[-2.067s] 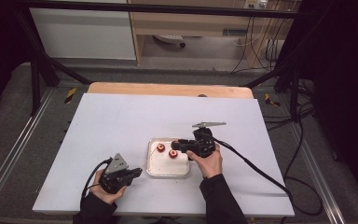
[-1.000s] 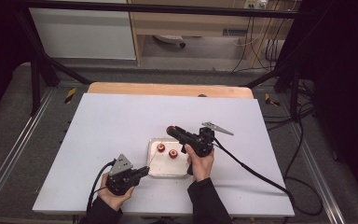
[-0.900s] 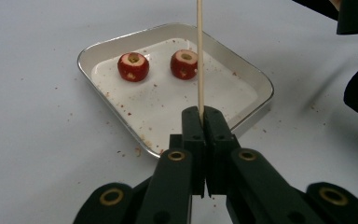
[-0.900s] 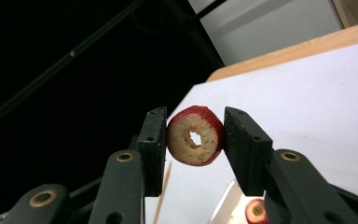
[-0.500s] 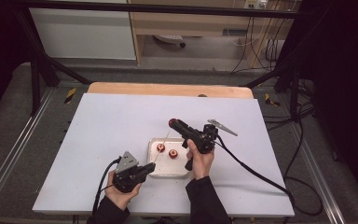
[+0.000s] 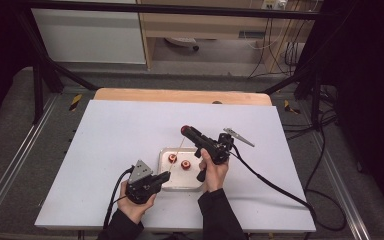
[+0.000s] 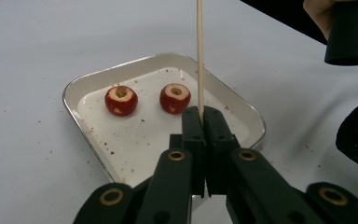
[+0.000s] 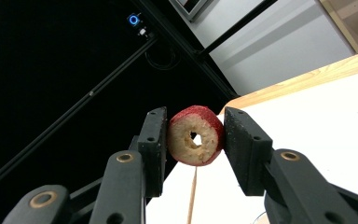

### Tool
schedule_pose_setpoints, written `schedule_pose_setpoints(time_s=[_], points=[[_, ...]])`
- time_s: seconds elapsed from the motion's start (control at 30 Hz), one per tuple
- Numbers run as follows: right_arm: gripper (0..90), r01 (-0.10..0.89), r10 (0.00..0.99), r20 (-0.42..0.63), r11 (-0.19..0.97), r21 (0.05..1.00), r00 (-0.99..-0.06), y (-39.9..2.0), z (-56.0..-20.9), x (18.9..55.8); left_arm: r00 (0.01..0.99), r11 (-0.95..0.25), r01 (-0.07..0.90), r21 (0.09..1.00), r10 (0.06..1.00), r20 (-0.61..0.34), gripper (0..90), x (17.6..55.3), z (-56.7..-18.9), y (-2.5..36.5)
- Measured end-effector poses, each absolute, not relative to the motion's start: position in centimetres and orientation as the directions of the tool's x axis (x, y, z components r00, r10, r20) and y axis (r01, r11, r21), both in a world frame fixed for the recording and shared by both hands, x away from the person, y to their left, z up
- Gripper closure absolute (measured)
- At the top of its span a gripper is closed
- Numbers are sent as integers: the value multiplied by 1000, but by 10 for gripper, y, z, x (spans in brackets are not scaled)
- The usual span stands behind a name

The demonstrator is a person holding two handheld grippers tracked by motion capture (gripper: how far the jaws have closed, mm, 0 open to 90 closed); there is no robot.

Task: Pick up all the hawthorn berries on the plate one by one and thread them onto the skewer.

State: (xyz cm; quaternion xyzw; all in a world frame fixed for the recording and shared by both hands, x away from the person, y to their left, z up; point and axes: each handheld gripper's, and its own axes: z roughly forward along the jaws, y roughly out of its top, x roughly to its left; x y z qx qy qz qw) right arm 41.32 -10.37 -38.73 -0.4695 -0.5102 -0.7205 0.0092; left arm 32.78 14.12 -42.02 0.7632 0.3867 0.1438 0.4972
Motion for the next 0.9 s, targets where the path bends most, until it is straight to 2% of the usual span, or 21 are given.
schedule_pose_setpoints(time_s=[0.9], points=[[614, 517, 471, 684, -449, 729, -557, -94, -402, 408, 625, -177, 476, 861, 757, -190, 885, 326, -421, 139]])
